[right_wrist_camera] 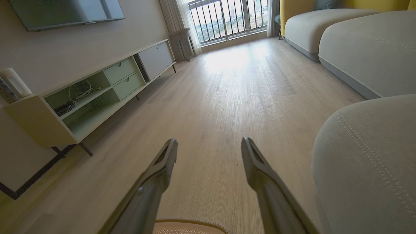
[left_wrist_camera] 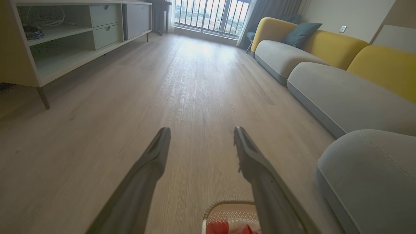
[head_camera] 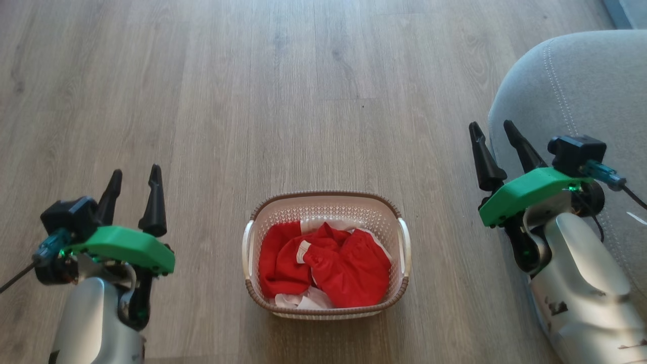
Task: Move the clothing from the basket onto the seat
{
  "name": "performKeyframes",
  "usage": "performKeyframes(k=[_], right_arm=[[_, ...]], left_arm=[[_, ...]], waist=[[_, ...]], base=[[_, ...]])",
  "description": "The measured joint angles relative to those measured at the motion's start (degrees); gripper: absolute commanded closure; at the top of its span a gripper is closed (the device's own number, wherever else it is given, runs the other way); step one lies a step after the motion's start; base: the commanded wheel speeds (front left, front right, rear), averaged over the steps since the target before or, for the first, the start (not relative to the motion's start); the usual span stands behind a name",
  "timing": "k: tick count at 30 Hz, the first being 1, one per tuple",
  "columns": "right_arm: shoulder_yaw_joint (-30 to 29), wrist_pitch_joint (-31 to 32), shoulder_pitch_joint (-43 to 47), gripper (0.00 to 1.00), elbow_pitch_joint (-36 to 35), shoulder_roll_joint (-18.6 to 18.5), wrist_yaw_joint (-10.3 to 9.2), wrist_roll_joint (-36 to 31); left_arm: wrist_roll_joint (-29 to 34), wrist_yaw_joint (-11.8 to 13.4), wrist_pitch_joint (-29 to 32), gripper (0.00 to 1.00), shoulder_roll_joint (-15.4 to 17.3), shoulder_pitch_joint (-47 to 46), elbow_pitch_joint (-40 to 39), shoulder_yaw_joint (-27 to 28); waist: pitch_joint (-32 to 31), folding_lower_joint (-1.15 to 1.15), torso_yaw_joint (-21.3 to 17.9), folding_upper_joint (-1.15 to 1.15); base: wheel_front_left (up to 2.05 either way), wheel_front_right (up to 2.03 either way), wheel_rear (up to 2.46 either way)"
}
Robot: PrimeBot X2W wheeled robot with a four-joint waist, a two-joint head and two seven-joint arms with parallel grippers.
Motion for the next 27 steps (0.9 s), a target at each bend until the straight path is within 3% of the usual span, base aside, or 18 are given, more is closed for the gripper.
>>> performKeyframes(k=[18, 27], right_arm=[[2.16, -3.03, -5.43, 0.0, 3.0, -1.55, 0.0, -11.49], [1.24, -3.11, -5.95, 0.0, 2.12, -1.55, 0.02, -12.35]], left_arm=[[12.99, -0.02, -3.03, 0.0, -0.01, -4.03, 0.83, 0.34], [13.37, -0.02, -3.03, 0.0, -0.1, -4.1, 0.83, 0.43]], waist=[[1.37, 0.0, -0.02, 0.0], [2.44, 0.0, -0.07, 0.0]], base=[[0.0, 0.0, 0.0], [0.0, 0.0, 0.0]])
